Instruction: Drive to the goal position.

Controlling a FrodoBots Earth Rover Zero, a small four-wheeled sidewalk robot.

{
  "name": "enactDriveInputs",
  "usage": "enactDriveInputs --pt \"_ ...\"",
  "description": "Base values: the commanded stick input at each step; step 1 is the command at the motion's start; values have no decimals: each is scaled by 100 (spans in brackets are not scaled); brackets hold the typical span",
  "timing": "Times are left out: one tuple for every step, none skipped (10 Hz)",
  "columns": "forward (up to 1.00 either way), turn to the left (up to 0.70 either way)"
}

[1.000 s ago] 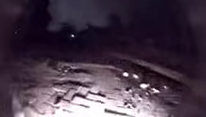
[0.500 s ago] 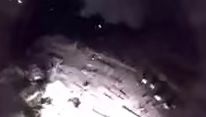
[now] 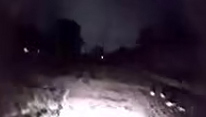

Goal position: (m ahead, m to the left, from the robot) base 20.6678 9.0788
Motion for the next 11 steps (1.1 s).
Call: enactDriveInputs --pt "0 0" --pt "0 0" --pt "0 0" --pt "0 0" --pt "0 0" --pt "-38 0" --pt "-70 0" --pt "-70 0" --pt "-70 0" --pt "-70 0" --pt "-70 0"
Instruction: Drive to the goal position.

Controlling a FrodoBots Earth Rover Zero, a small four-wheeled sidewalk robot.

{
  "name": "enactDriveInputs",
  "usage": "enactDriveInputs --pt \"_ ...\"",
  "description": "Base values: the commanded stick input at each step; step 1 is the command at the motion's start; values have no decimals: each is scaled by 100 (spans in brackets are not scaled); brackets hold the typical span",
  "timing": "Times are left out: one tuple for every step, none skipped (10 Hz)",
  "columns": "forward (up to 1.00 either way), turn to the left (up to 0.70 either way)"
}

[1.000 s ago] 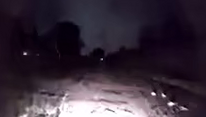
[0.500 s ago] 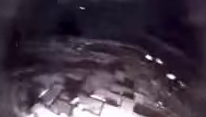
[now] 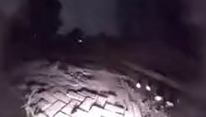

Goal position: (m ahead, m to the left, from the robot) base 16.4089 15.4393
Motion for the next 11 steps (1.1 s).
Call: enactDriveInputs --pt "-70 0" --pt "-70 0" --pt "-70 0" --pt "-70 0" --pt "-70 0" --pt "-70 0" --pt "-70 0" --pt "-70 0" --pt "-70 0" --pt "-70 0" --pt "-70 0"
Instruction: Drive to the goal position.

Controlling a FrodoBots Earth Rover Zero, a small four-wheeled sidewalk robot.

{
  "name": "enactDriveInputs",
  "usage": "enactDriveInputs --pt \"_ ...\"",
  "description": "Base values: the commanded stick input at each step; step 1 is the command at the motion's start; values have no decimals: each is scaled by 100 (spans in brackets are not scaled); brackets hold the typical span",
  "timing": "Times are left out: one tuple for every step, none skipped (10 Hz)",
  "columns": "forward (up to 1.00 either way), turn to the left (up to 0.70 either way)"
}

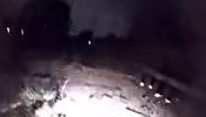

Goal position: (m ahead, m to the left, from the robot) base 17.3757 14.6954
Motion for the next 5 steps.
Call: enactDriveInputs --pt "-70 0" --pt "-70 0" --pt "-70 0" --pt "-70 0" --pt "-70 0"
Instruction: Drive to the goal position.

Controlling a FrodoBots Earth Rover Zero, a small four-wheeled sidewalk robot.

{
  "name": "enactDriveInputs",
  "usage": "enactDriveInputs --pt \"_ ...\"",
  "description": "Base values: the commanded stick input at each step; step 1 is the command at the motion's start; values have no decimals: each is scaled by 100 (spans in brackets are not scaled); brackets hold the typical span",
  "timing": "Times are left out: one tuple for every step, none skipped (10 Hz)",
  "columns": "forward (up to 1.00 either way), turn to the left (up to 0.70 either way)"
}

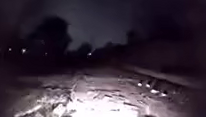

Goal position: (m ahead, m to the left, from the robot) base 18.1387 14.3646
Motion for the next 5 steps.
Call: enactDriveInputs --pt "-70 0" --pt "-70 0" --pt "-70 0" --pt "-70 0" --pt "-70 0"
